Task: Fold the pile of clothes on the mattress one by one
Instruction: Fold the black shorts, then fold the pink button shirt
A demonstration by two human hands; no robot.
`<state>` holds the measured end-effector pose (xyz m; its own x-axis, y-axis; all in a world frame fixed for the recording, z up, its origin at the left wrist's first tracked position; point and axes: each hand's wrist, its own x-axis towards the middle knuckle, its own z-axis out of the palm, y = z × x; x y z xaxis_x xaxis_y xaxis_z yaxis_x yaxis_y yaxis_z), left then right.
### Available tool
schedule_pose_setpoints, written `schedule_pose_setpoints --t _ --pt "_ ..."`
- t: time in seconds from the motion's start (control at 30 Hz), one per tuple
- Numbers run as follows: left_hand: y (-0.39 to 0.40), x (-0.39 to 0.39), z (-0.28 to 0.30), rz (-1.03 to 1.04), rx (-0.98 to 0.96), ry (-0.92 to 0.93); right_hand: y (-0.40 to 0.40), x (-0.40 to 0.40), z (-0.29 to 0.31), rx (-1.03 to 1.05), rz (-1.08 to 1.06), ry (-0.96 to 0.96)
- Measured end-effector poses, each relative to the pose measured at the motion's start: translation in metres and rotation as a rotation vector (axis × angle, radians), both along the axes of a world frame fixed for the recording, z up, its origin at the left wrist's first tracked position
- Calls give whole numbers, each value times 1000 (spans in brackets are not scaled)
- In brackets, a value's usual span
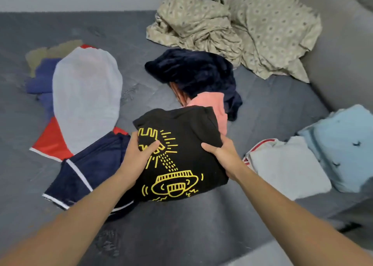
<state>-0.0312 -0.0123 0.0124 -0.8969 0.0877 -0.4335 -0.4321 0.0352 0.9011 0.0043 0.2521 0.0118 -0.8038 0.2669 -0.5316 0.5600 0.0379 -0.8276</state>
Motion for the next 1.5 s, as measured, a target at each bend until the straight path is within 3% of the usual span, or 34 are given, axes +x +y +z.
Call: schedule_pose_setpoints --t 0.13,0.5,0.6,0.67,0.73,0.83,0.93,1.03,1.17,1.27,1.5 --pt "105 35 4 -51 80 -58 104 41 15 105 -26 -41" --pt "351 85 -34 -163 63 -20 343 100 15 323 -93 -38" --pt "390 91 -64 -214 -41 -88 381 109 -5 498 -77 -95" --pt "408 96 -83 -229 -295 -77 398 117 -25 807 57 -177" --pt "413 107 -95 -302 -700 117 400 125 -46 1122 242 -160" --pt "419 126 -102 -643 -877 548 383 126 -73 1174 427 -15" --pt "431 126 -120 -997 -947 465 379 124 -103 1199 507 -29" --pt "434 120 -130 -1066 -984 406 382 124 -120 1261 517 -52" --pt "417 113 -116 -1014 -873 470 367 118 -112 1338 445 -22" --pt "365 95 -111 -881 -822 520 330 91 -91 1294 493 117" --pt "216 19 -126 -391 -813 338 190 -17 -96 1109 773 273"
